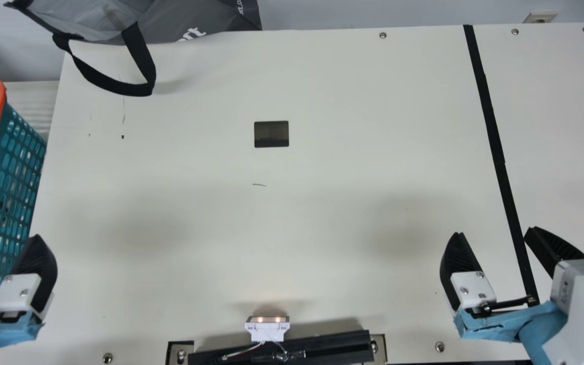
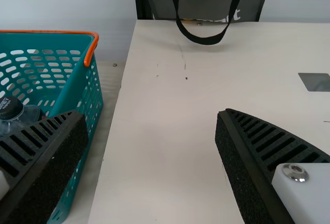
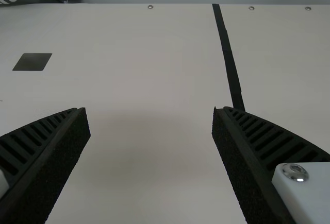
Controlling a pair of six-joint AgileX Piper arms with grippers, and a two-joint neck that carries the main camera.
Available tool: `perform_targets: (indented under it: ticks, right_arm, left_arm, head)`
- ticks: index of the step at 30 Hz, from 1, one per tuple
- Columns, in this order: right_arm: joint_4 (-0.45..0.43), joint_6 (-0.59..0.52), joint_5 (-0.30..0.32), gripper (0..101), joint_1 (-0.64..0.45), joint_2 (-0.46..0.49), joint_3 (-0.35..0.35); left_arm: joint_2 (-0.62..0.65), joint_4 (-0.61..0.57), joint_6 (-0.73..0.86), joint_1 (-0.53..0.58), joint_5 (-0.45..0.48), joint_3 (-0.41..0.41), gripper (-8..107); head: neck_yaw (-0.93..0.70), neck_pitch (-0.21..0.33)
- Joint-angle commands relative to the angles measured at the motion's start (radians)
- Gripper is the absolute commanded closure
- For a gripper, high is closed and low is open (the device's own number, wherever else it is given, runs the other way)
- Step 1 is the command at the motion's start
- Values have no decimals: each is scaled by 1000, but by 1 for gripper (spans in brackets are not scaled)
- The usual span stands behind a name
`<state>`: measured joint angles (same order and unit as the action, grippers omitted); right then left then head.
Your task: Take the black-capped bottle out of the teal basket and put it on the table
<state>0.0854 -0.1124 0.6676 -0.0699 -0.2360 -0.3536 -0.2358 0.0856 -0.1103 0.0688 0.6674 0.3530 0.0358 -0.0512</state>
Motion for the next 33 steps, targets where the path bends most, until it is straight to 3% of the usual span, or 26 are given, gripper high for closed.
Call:
perform_targets:
  ticks: [1,14,33]
  right_arm:
    - [0,0,0,11,0,0,0]
    - [0,0,1,11,0,0,0]
    - [0,0,1,11,0,0,0]
  left_arm:
    - [0,-2,0,-2,0,1,-8]
    - [-44,4,15,-18,-23,36,-8]
    - [-208,87,-41,-83,-83,113,-8]
  head:
    - [-8,4]
    - [-8,4]
    - [-8,4]
